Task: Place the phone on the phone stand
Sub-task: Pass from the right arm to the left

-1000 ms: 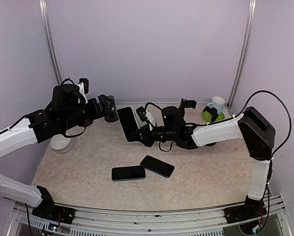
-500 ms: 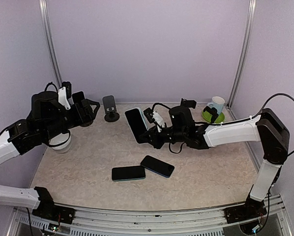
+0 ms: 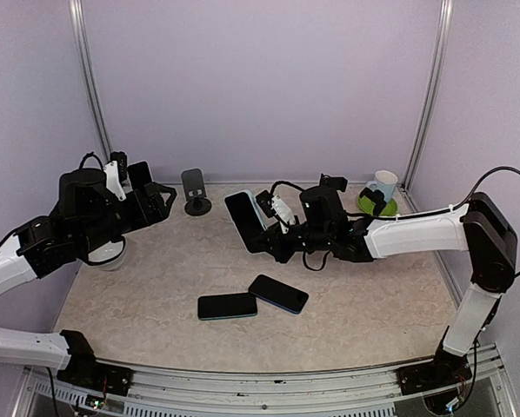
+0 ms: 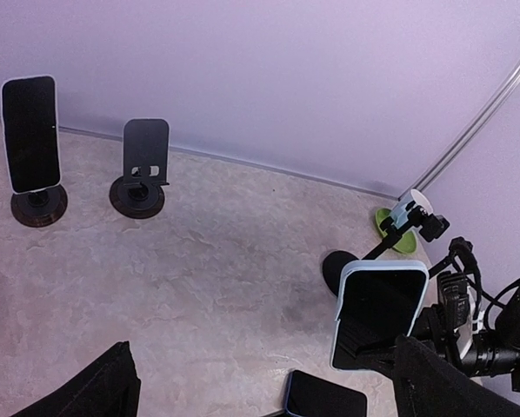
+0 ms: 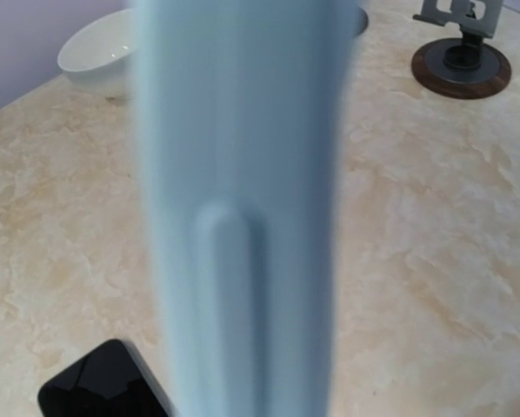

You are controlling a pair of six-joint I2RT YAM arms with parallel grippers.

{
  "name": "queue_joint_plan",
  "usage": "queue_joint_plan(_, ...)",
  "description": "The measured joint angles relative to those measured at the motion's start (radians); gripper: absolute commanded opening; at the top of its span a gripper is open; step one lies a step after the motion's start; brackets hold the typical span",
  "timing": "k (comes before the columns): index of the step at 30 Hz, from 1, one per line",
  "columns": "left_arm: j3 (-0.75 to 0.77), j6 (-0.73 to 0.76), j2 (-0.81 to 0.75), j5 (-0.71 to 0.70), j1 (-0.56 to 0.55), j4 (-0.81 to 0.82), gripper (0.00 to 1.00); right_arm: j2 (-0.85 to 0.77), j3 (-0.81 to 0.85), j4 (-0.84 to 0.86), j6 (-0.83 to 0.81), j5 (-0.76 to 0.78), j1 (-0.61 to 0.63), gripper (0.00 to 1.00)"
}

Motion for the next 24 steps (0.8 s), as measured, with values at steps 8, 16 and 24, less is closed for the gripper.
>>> queue_joint_plan(8,-0.012,-0.021,0.04,0.027,-0.012,0.069,0.99,-0.004,0.001,-0.005,0.0,0.029,0.016,0.0)
queue_joint_plan(16,0.009,-0.039,0.175,0.057,-0.036,0.149,0.99,-0.006,0.007,-0.005,0.024,0.066,0.04,0.0)
queue_joint_plan(24,0.065,-0.059,0.307,0.132,-0.043,0.241,0.99,-0.006,0.03,-0.004,0.059,0.095,0.059,0.0)
